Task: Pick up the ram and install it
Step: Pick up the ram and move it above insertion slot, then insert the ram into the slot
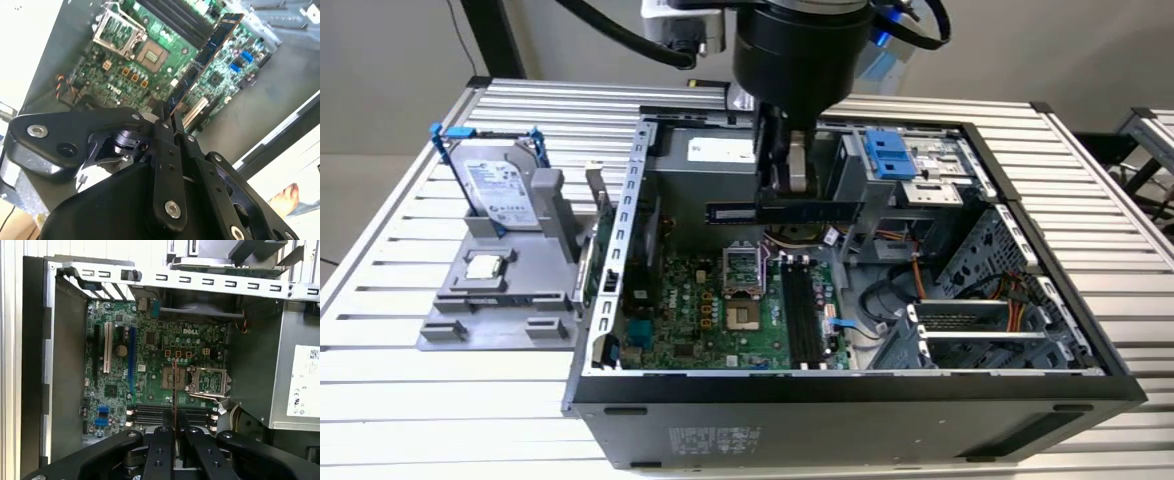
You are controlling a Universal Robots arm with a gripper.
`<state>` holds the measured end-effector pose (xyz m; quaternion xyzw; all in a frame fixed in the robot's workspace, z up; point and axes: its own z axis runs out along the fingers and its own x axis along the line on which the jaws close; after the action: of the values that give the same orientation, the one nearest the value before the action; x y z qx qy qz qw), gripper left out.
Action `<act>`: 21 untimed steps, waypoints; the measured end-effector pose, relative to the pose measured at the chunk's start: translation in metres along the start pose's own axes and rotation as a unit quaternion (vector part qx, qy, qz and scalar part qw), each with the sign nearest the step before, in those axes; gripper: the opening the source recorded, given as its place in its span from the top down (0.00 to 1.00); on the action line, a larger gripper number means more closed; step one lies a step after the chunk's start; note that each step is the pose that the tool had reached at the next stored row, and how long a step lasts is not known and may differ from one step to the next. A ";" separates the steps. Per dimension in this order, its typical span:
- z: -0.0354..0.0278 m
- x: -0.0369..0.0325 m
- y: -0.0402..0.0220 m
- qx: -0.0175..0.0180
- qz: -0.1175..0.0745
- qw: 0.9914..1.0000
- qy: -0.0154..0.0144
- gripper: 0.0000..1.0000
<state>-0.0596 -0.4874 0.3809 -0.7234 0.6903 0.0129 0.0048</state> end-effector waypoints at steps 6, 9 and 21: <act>0.0003 0.0007 -0.0136 0.000 0.008 1.000 0.000 1.00; 0.0005 0.0008 -0.0170 0.000 0.017 1.000 0.000 1.00; 0.0009 -0.0019 -0.0357 0.001 0.035 0.999 0.000 1.00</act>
<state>-0.0241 -0.4838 0.3797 -0.6987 0.7153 0.0127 0.0052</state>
